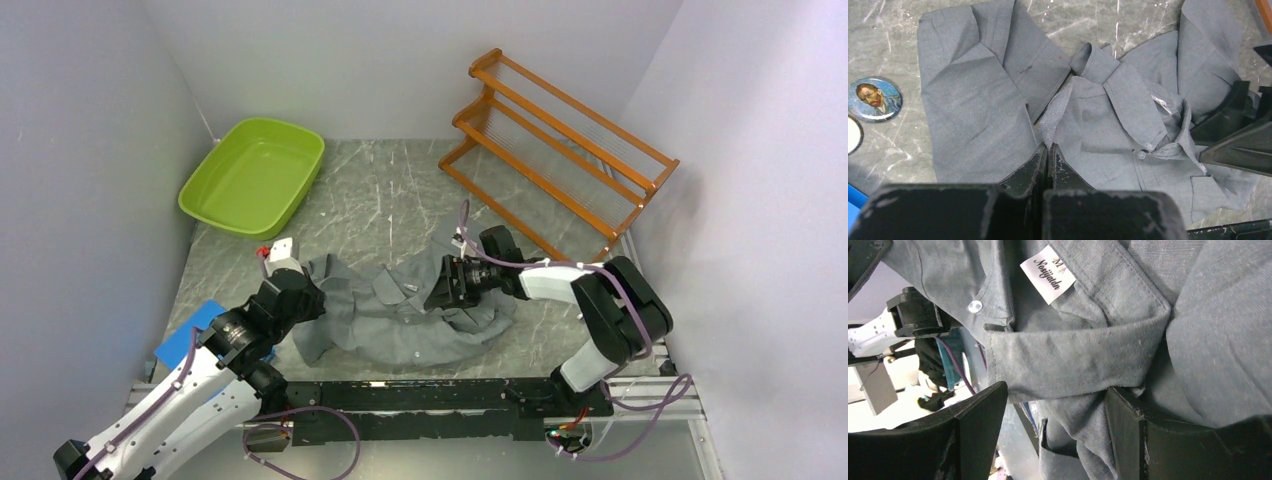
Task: Pin the brooch onto the clothing
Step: Flatten out the clothes at the center of the board.
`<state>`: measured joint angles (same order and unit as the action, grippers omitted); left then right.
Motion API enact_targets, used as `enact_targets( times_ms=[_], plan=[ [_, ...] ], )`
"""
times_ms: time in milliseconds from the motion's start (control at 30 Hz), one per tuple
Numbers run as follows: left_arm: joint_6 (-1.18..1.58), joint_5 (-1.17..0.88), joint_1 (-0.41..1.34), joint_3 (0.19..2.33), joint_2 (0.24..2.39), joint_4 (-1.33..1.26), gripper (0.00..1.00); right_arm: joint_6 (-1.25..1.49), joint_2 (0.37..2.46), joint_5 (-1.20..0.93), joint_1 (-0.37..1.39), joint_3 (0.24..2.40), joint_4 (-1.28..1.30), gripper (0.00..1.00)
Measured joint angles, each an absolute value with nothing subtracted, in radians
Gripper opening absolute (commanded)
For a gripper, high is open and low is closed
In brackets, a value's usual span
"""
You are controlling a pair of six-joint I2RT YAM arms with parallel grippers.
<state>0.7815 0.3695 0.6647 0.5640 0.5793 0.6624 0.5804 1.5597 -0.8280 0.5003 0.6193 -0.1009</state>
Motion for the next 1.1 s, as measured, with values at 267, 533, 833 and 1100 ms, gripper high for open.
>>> enact_targets(
  times_ms=[267, 533, 833, 1100],
  plan=[
    [0.788, 0.363, 0.665, 0.563, 0.579, 0.66, 0.03, 0.707, 1.712, -0.864, 0.553, 0.656, -0.267, 0.58],
    [0.802, 0.36, 0.665, 0.554, 0.535, 0.664, 0.03, 0.768, 1.718, -0.822, 0.558, 0.697, -0.339, 0.14],
    [0.804, 0.36, 0.665, 0.549, 0.532, 0.665, 0.03, 0.651, 1.582, -0.698, 0.559, 0.781, -0.247, 0.0],
    [0.795, 0.346, 0.665, 0.547, 0.548, 0.654, 0.03, 0.434, 1.187, -0.55, 0.572, 0.783, -0.091, 0.0]
  ],
)
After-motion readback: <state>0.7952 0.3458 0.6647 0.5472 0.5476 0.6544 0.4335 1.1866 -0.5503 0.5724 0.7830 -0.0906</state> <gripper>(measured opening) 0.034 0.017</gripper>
